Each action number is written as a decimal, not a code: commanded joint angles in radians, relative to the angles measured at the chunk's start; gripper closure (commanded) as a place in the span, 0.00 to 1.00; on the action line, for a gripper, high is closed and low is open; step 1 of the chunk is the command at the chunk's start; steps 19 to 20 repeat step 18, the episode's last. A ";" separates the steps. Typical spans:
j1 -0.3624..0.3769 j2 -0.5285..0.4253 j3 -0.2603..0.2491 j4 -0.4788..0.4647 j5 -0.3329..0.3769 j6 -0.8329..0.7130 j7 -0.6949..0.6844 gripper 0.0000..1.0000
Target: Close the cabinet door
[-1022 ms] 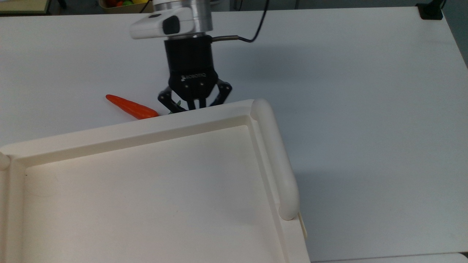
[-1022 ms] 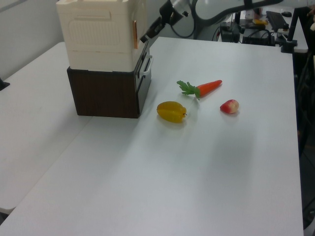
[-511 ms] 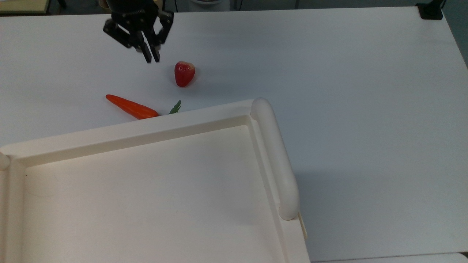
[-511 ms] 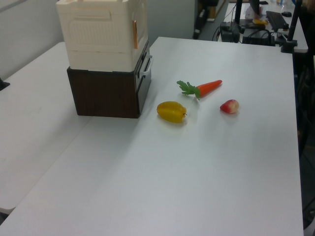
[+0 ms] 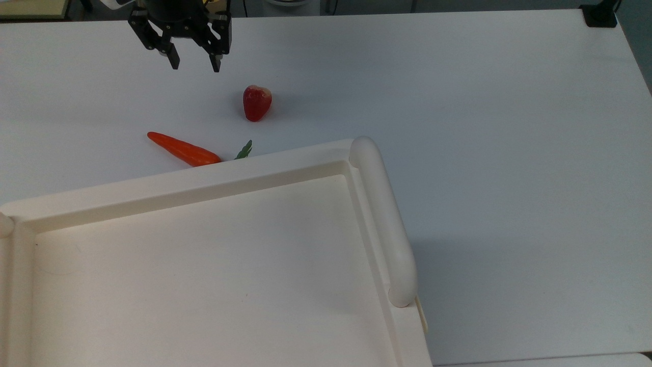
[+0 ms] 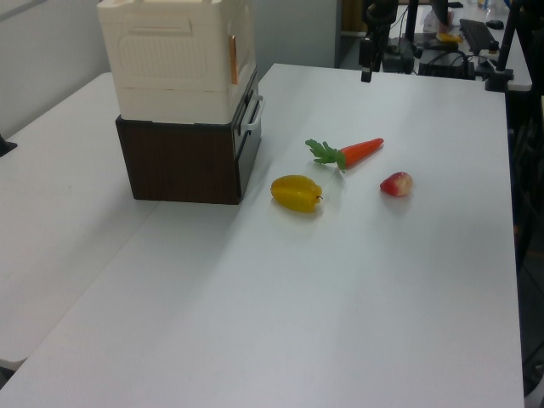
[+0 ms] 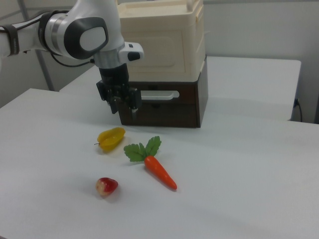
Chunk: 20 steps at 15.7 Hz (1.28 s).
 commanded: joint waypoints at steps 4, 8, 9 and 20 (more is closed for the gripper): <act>-0.001 -0.103 0.015 -0.076 -0.140 -0.060 0.168 0.00; -0.009 -0.131 0.006 -0.098 -0.131 -0.067 0.040 0.00; -0.022 -0.134 0.004 -0.098 -0.120 -0.066 0.021 0.00; -0.073 -0.133 0.004 -0.067 -0.100 -0.069 -0.005 0.00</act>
